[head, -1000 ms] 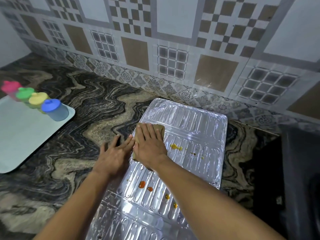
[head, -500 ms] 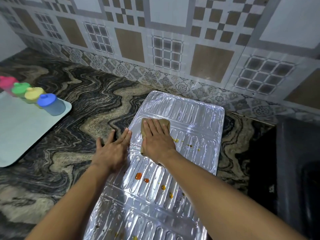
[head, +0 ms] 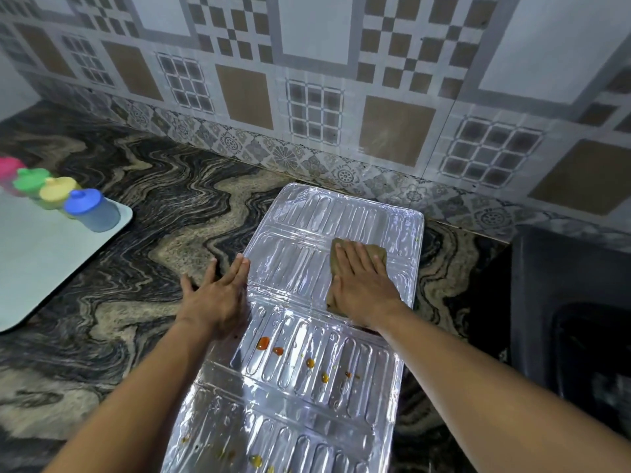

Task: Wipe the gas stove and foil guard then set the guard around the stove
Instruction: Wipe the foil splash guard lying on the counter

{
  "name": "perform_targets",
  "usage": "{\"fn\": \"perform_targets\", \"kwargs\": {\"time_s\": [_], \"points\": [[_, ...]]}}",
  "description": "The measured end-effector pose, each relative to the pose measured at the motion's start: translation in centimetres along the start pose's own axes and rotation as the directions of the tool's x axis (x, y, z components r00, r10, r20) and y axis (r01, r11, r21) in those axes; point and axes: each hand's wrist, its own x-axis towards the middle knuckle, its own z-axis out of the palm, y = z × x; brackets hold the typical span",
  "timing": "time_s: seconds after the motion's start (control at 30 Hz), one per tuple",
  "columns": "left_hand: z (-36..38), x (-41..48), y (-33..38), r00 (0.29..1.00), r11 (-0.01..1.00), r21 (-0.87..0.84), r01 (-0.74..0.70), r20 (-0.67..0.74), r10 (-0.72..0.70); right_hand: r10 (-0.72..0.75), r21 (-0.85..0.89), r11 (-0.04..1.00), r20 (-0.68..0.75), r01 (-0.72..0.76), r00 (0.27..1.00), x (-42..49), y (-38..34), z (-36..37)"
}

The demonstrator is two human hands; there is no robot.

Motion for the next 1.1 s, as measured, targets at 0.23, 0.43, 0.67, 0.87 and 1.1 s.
{"fn": "perform_targets", "kwargs": {"time_s": [0.23,0.43,0.67,0.87,1.1], "points": [[-0.5,0.1,0.7,0.997,0.999,0.006,0.051,0.057,-0.051,0.142,-0.033,0.990,0.142,-0.138,0.980,-0.8,1.6,-1.2],[-0.5,0.2,0.8,0.995,0.998,-0.003,0.061,0.074,-0.061,0.242,-0.090,0.970,0.213,-0.228,0.947,-0.9,3.2,-1.5],[-0.7,0.0,1.1,0.995,0.997,0.001,0.072,0.068,-0.071,0.361,-0.114,0.931,0.172,-0.346,0.916,-1.3,4.9,-2.9],[-0.4,0.2,1.0,0.996,0.997,-0.020,0.068,0.066,-0.066,0.371,-0.195,0.914,0.050,-0.355,0.927,-0.7,4.3,-6.8],[-0.3,0.2,1.1,0.997,0.997,-0.033,0.064,0.044,-0.063,0.386,-0.154,0.907,-0.069,-0.392,0.920,2.2,7.6,-10.1]]}}
